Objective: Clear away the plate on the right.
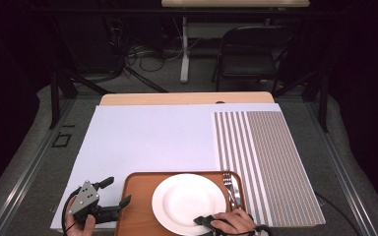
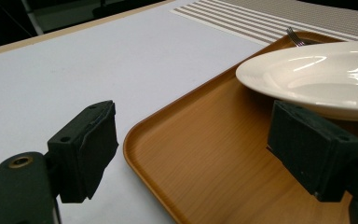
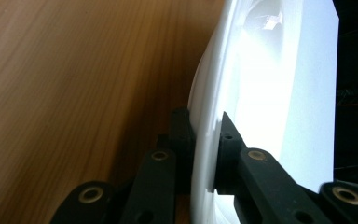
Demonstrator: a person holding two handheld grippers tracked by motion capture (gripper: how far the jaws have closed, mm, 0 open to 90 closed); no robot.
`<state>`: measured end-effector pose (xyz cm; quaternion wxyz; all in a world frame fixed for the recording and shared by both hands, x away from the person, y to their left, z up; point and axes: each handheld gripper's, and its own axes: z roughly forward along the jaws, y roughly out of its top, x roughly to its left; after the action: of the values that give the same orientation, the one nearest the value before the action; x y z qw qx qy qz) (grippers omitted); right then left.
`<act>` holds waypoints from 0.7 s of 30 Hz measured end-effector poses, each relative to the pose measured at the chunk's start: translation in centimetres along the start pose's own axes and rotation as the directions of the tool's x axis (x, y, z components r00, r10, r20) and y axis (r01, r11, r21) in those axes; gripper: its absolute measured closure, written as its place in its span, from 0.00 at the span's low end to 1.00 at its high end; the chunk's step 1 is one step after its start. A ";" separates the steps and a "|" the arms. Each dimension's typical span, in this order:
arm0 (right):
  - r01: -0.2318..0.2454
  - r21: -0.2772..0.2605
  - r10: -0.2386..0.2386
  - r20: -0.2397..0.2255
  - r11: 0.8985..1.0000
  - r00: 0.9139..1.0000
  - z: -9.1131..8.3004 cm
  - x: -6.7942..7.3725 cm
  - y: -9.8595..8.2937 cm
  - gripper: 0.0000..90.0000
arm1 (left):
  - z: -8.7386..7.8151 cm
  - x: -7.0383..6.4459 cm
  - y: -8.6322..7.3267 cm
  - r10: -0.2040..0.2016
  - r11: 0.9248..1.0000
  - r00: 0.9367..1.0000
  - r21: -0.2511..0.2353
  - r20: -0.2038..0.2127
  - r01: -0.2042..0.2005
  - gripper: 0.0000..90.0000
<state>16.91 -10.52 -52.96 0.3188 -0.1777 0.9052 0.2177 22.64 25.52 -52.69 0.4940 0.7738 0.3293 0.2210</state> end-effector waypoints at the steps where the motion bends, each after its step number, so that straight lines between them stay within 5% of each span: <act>1: 0.010 0.002 -0.010 0.004 1.000 1.000 0.1 0.1 0.1 0.91 | 0.0 0.0 0.0 0.001 1.000 1.000 0.003 0.003 -0.001 0.18; 8: 0.027 -0.006 -0.027 -0.005 1.000 1.000 0.4 0.0 0.3 0.90 | 0.0 0.0 0.0 0.002 1.000 1.000 0.006 0.006 -0.002 0.18; 14: -0.005 -0.023 0.004 -0.046 1.000 0.999 0.6 0.4 0.3 0.87 | 0.1 0.0 0.0 0.003 1.000 1.000 0.008 0.007 -0.003 0.18; 16: -0.057 -0.064 0.051 -0.086 0.996 0.995 0.4 0.4 0.3 0.86 | 0.1 0.0 0.0 0.001 1.000 1.000 0.006 0.006 -0.001 0.18; 20: -0.056 -0.089 0.046 -0.114 0.994 0.992 0.7 0.7 0.3 0.83 | 0.1 -0.1 0.0 0.002 1.000 1.000 0.007 0.006 -0.002 0.18; 21: -0.061 -0.060 0.053 -0.122 0.996 0.991 0.6 0.9 0.3 0.82 | 0.1 -0.1 0.0 0.003 1.000 1.000 0.007 0.007 -0.003 0.18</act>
<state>16.43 -10.12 -53.86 0.2514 -0.1745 0.9201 0.2445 22.68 25.39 -52.76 0.4923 0.7766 0.3273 0.2179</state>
